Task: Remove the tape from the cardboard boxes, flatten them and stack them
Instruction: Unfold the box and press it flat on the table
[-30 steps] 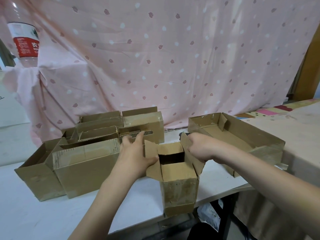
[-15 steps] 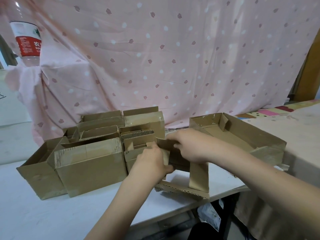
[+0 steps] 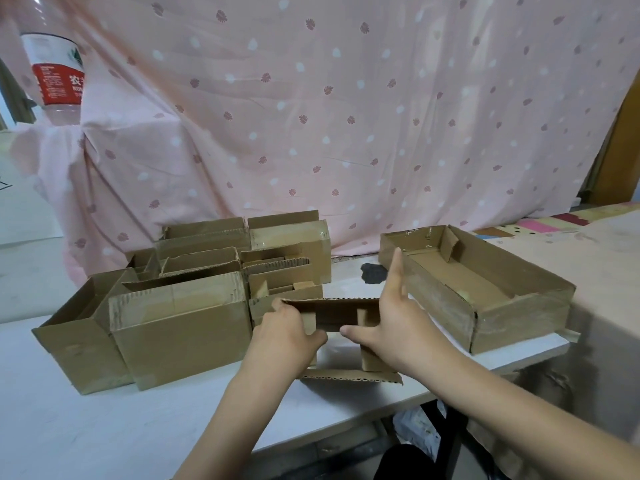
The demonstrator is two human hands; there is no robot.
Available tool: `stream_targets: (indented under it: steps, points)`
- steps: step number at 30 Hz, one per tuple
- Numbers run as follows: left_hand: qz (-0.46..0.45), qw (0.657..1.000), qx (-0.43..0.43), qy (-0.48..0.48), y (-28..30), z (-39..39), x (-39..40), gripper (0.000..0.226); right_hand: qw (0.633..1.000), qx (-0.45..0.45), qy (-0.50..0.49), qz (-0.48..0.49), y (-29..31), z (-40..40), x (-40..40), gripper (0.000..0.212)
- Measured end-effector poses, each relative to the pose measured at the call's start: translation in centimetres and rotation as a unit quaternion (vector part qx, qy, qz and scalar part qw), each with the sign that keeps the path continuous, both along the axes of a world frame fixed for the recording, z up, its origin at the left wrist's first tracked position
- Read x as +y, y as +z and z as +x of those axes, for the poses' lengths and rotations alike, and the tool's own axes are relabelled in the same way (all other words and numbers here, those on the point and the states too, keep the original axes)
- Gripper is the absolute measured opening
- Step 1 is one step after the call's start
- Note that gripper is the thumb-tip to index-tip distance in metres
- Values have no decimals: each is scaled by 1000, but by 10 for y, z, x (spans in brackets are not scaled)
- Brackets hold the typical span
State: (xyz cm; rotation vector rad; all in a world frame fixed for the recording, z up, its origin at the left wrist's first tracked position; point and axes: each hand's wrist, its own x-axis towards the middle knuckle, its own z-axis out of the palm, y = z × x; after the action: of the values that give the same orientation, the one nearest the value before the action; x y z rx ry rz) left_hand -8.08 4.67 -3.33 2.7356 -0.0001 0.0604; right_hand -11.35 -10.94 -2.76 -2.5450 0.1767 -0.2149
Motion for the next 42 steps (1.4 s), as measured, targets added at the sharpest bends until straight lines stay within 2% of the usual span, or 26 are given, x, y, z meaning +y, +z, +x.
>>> stream_targets:
  steps: [2, 5, 9, 12, 14, 16, 20, 23, 25, 27, 31, 32, 35, 38, 42]
  points:
    - [-7, 1000, 5, -5, 0, -2, 0, 61, 999, 11, -16, 34, 0, -2, -1, 134]
    - [-18, 999, 29, -9, 5, -3, 4, 61, 993, 34, 4, 109, 10, -4, -2, 116]
    - [-76, 993, 67, -55, 15, 1, 20, 27, 970, -4, -20, 243, 17, 8, -12, 70]
    - [-147, 984, 72, -74, 12, 14, 33, 36, 954, 4, -38, 298, 16, 16, -11, 51]
    - [-237, 967, 70, -66, 6, 21, 39, 38, 955, 24, -36, 293, 10, 17, -11, 28]
    - [-292, 953, 73, -45, 1, 26, 47, 43, 952, 40, -42, 300, 6, 19, -11, 15]
    - [-341, 935, 80, -50, -11, 32, 56, 54, 913, 55, -64, 400, 7, 25, -19, 15]
    - [-378, 910, 162, -50, -14, 26, 56, 88, 883, 134, -62, 445, 3, 23, -18, 41]
    - [-426, 876, 219, -53, -13, 18, 53, 101, 852, 171, -51, 492, -2, 24, -21, 66]
    - [-470, 844, 253, -44, -11, 12, 52, 100, 820, 184, -38, 540, -8, 29, -28, 79]
    - [-513, 810, 282, -23, -13, 11, 54, 91, 785, 201, -55, 584, -14, 28, -37, 86]
    - [-520, 807, 280, -19, -13, 10, 53, 88, 785, 211, -54, 580, -13, 26, -38, 82]
    - [-510, 817, 268, -20, -13, 8, 50, 77, 783, 214, -41, 582, -7, 21, -40, 50]
    - [-493, 828, 265, -31, -18, 9, 48, 73, 751, 156, -34, 640, -2, 20, -40, 27]
    - [-445, 862, 241, -30, -29, 12, 49, 75, 716, 214, -18, 664, -7, 21, -42, 35]
